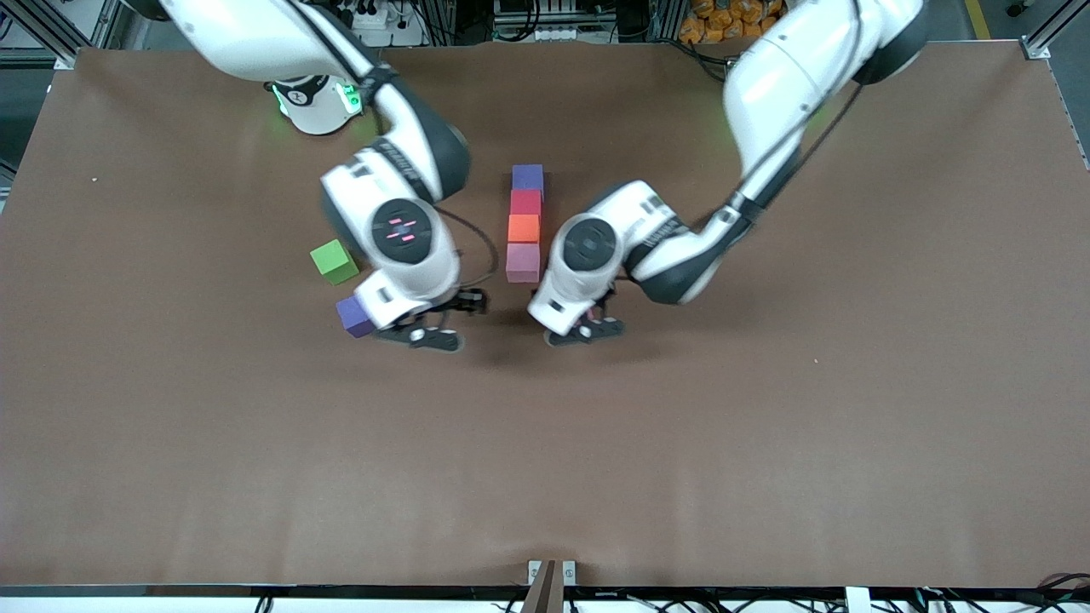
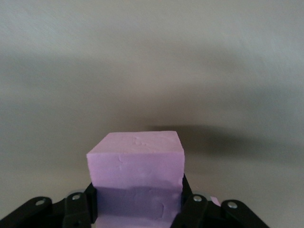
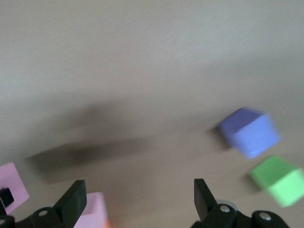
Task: Arrange blocks into number 1
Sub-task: 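Place the pink cube at the line end with the left gripper while the right withdraws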
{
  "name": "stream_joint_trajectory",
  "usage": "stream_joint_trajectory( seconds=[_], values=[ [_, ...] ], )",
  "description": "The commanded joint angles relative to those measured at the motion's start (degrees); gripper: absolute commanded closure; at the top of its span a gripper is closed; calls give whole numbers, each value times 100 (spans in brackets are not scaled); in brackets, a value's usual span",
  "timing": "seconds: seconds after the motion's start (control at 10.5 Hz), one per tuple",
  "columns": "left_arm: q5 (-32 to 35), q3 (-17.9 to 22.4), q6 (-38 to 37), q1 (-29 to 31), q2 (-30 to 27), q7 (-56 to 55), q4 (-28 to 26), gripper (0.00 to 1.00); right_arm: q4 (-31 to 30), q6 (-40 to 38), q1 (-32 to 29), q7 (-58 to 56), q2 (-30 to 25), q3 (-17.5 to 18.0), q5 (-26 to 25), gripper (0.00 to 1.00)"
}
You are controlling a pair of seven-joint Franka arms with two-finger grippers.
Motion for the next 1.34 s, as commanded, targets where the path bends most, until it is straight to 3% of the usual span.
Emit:
stream_joint_trajectory(
  seconds=[0.0, 0.29, 0.76, 1.24],
  values=[
    [154, 484, 293, -672, -23, -160, 43, 100, -106, -546, -619, -970, -591, 73, -8, 0],
    [145, 1020, 566, -1270, 99, -309, 52, 100, -89, -968, -1498, -2244, -961, 73, 1, 0],
    [154, 1048, 882, -1429, 240, -520, 61, 100, 60, -1277, -2168, -2844, -1278, 73, 80, 0],
    [145, 1276, 954, -1693, 275, -635, 61, 100, 307, -1426, -2810, -4197, -1445, 90, 581, 0]
  ],
)
